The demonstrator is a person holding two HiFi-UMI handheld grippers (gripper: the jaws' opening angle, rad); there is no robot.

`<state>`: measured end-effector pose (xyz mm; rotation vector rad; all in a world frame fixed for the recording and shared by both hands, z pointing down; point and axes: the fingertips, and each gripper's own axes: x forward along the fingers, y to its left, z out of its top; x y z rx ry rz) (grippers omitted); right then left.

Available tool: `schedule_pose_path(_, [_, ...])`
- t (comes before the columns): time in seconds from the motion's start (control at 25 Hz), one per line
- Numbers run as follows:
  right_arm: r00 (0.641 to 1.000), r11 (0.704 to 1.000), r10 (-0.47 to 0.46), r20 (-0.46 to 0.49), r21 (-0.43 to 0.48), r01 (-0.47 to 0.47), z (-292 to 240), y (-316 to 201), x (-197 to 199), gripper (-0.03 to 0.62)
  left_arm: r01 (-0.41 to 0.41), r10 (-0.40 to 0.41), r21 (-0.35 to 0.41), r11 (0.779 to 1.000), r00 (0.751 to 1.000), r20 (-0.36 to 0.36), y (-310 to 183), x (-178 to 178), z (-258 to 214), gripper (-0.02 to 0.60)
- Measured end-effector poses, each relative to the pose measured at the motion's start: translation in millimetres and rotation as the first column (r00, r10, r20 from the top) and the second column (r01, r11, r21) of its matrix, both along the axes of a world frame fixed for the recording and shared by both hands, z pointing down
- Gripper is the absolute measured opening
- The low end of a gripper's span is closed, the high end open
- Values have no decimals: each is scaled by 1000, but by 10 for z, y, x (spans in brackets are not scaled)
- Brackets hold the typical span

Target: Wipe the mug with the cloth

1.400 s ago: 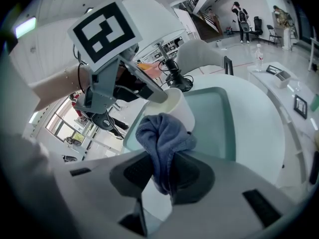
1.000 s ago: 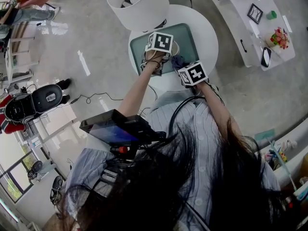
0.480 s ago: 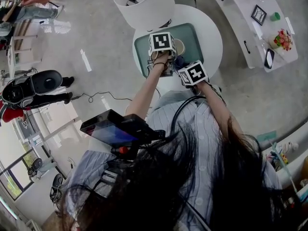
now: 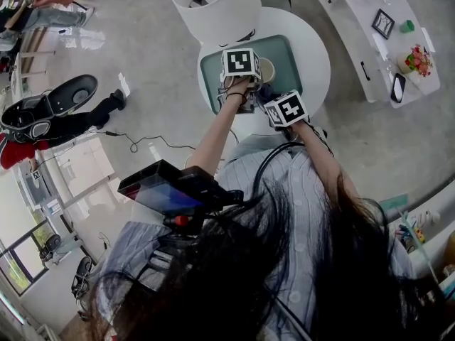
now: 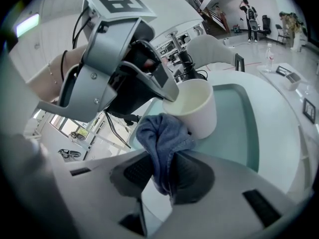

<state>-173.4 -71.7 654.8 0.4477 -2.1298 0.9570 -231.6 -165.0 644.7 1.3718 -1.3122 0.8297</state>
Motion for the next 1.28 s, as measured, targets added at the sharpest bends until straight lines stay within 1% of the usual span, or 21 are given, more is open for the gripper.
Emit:
schedule_pose_path(0.16, [1000, 1000, -3, 30, 2, 3, -70, -20, -1, 98, -15, 15, 20, 1000, 1000, -14, 16, 21, -68, 43])
schedule_pose_path(0.32, [999, 1000, 5, 33, 2, -5, -107, -36, 60, 98, -25, 24, 59, 998, 1000, 14, 19, -37, -178, 43])
schedule_pose_path(0.52, [998, 1000, 0, 59, 16, -1, -233, -24, 72, 98, 10, -10, 105, 994, 1000, -2, 53, -117, -316, 43])
schedule_pose_path(0.68, [997, 999, 7, 82, 32, -10, -327, -60, 93, 98, 20, -21, 125, 992, 1000, 9, 106, -189, -323, 43])
schedule_pose_path(1.0, [995, 997, 22, 100, 75, -30, -547, -192, 263, 98, 60, -62, 169, 984, 998, 6, 238, -152, -390, 43])
schedule_pose_path(1.12, [994, 995, 23, 111, 91, -33, -645, -287, 310, 98, 76, -78, 199, 977, 997, 4, 255, -120, -462, 41])
schedule_pose_path(1.28, [992, 993, -1, 130, 113, -14, -789, -367, 337, 98, 109, -108, 273, 956, 994, -17, 256, -76, -613, 41])
